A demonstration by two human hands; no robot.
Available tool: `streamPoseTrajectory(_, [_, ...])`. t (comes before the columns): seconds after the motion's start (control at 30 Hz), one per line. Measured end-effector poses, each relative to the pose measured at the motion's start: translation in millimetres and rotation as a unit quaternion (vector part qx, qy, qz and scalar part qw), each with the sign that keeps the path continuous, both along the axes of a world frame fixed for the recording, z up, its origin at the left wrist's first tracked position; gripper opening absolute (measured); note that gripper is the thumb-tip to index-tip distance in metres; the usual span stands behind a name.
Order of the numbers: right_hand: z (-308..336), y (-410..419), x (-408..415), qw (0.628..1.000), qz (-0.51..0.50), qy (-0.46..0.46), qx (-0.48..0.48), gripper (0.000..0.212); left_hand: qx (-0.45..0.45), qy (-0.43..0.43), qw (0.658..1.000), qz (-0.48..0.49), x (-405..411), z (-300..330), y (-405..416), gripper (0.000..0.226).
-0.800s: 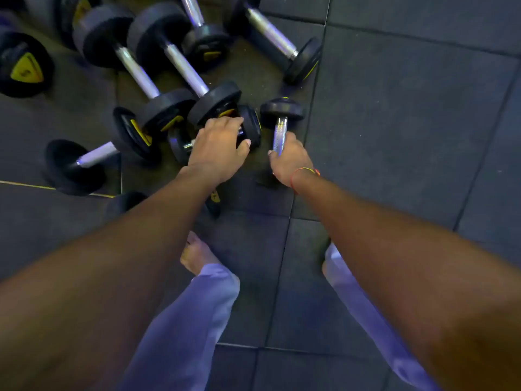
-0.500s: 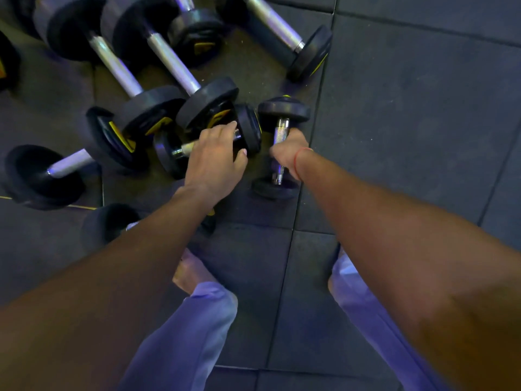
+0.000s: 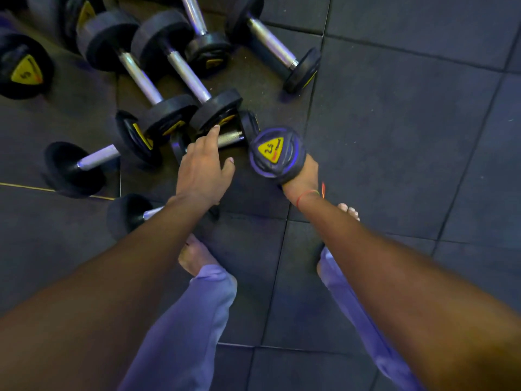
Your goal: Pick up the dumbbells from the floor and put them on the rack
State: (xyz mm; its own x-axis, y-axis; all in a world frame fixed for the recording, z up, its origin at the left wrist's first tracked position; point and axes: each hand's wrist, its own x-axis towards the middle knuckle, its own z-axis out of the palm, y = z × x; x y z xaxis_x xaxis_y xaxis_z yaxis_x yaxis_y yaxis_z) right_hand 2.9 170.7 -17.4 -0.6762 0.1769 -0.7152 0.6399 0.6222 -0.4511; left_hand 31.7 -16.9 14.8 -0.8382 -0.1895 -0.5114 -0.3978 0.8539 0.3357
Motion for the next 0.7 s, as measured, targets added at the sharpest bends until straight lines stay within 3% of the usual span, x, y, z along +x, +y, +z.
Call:
streamPoseTrajectory(0.07, [9,8,6,0.999,0.042,0.012,-0.002,0.016,0.011,0.003,1.000,0.001,1,9,-2,0.069])
streamPoseTrajectory(0.27, [41,12,5,0.997,0.024,0.072,-0.015,0.025,0.029,0.013,0.999,0.009,2,14,-10,0.067])
streamPoseTrajectory(0.43, [46,13,6,0.997,0.006,0.077,0.001,0.014,0.031,0.009,0.999,-0.005,2,6,-8,0.068])
streamPoseTrajectory(0.7, [19,16,0,0.997,-0.016,0.074,-0.010,0.016,-0.009,-0.083,0.993,-0.086,-10,-46,1,0.064])
